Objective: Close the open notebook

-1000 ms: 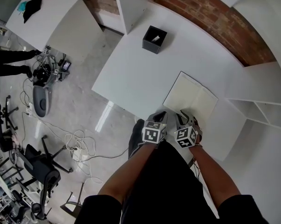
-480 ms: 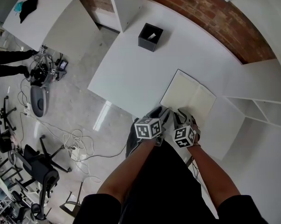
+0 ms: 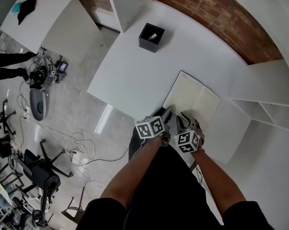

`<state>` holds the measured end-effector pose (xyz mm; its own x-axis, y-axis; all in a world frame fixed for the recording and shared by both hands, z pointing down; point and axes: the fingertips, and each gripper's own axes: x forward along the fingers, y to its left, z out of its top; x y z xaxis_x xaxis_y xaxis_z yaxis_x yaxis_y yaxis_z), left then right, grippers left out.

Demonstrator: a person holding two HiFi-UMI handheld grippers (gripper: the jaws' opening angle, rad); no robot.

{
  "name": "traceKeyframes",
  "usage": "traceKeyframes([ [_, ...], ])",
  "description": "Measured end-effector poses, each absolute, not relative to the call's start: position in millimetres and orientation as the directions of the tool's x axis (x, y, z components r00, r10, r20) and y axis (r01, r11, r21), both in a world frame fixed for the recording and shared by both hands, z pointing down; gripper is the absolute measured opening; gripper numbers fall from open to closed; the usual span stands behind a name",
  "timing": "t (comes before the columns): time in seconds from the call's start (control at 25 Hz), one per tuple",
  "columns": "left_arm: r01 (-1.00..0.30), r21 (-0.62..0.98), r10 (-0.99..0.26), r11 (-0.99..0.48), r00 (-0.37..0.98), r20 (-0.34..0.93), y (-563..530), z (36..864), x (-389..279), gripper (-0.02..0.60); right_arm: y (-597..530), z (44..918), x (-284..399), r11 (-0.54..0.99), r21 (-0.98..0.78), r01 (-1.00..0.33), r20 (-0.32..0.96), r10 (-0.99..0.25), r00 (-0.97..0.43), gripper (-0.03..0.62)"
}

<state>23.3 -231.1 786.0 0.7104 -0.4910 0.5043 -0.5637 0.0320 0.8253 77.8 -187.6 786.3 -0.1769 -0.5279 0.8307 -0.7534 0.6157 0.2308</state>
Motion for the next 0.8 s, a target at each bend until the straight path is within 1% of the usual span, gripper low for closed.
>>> traceKeyframes([
  [0.08, -0.563, 0.826, -0.490, 0.039, 0.710, 0.507, -232.6, 786.5, 22.4, 0.180, -187.5, 785.9, 78.7, 0.611, 0.228, -0.758, 0.830, -0.529, -0.177, 0.078],
  [0.2, -0.570, 0.821, -0.488, 0.031, 0.708, 0.510, -232.0, 785.0, 20.5, 0.129, -186.9, 785.9, 79.8, 0.606, 0.228, -0.763, 0.829, -0.531, -0.174, 0.078],
  [0.4, -0.576, 0.817, -0.470, 0.028, 0.714, 0.519, -224.0, 790.2, 20.8, 0.096, -183.3, 787.0, 82.4, 0.606, 0.225, -0.763, 0.831, -0.529, -0.174, 0.078],
  [0.68, -0.591, 0.807, -0.458, -0.002, 0.718, 0.524, -226.1, 772.1, 22.6, 0.040, -182.2, 783.9, 83.6, 0.615, 0.214, -0.759, 0.834, -0.519, -0.186, 0.081],
  [0.8, -0.598, 0.801, -0.439, -0.002, 0.721, 0.537, -225.2, 769.4, 24.1, 0.031, -180.3, 784.3, 84.6, 0.617, 0.210, -0.759, 0.839, -0.512, -0.185, 0.077],
])
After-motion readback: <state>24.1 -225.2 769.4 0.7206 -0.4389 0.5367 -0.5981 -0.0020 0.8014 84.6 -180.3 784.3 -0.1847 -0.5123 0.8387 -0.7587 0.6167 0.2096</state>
